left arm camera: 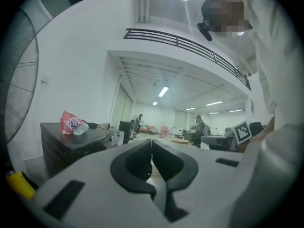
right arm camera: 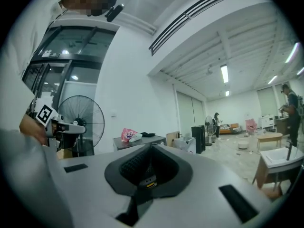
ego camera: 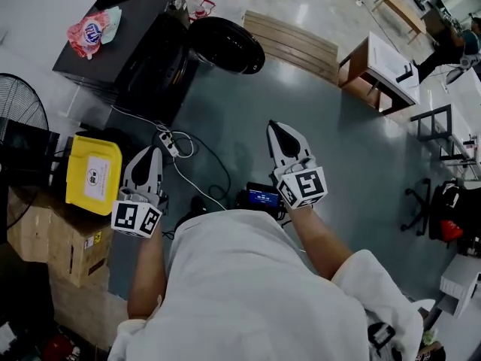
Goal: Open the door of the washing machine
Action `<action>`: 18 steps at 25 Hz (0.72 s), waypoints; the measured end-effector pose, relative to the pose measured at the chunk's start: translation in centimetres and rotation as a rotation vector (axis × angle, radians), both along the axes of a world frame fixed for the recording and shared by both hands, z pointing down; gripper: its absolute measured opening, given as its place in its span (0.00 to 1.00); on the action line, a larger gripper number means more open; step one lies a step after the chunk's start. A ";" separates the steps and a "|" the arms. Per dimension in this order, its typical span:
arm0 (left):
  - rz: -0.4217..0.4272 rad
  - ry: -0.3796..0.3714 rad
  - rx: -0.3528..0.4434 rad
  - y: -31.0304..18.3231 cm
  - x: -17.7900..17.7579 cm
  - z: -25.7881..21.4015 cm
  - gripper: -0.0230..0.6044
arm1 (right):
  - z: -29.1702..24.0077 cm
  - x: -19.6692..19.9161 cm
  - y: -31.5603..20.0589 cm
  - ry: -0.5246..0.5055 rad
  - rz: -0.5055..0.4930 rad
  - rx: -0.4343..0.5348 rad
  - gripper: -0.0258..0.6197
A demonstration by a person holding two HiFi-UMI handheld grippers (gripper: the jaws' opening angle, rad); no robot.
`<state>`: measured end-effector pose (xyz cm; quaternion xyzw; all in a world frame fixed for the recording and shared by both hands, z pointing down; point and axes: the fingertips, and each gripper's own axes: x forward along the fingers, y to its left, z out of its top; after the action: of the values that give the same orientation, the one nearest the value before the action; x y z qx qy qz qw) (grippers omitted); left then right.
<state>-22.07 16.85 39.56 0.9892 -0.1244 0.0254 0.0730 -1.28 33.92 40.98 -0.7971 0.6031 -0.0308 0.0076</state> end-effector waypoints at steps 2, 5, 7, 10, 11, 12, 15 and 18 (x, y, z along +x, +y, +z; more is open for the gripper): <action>0.013 -0.004 0.026 -0.7 -0.6 -0.3 0.05 | -0.7 -1.2 -1.1 0.014 0.002 -0.001 0.09; -0.035 -0.023 0.037 -2.8 -2.7 0.3 0.05 | -1.5 -3.3 -2.8 0.034 -0.008 -0.002 0.09; -0.074 -0.025 0.024 -4.0 -3.8 0.7 0.05 | -2.0 -4.1 -3.2 0.048 -0.014 -0.004 0.09; -0.074 -0.028 0.026 -4.3 -4.2 0.7 0.05 | -2.0 -4.4 -3.1 0.044 -0.005 -0.013 0.09; -0.066 -0.026 0.032 -4.2 -4.3 0.6 0.05 | -1.8 -4.5 -3.1 0.040 -0.001 -0.017 0.09; -0.058 -0.024 0.034 -4.2 -4.4 0.5 0.05 | -1.7 -4.6 -3.1 0.037 0.002 -0.019 0.09; -0.039 -0.021 0.021 -4.1 -4.7 0.6 0.06 | -1.5 -5.0 -3.0 0.031 0.009 -0.019 0.09; -0.015 -0.016 0.023 -3.5 -4.7 0.3 0.05 | -1.2 -4.9 -2.7 0.022 0.015 -0.022 0.09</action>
<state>-26.75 13.35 39.88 0.9888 -0.1327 0.0314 0.0610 -6.15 31.19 39.75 -0.8020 0.5966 -0.0284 -0.0078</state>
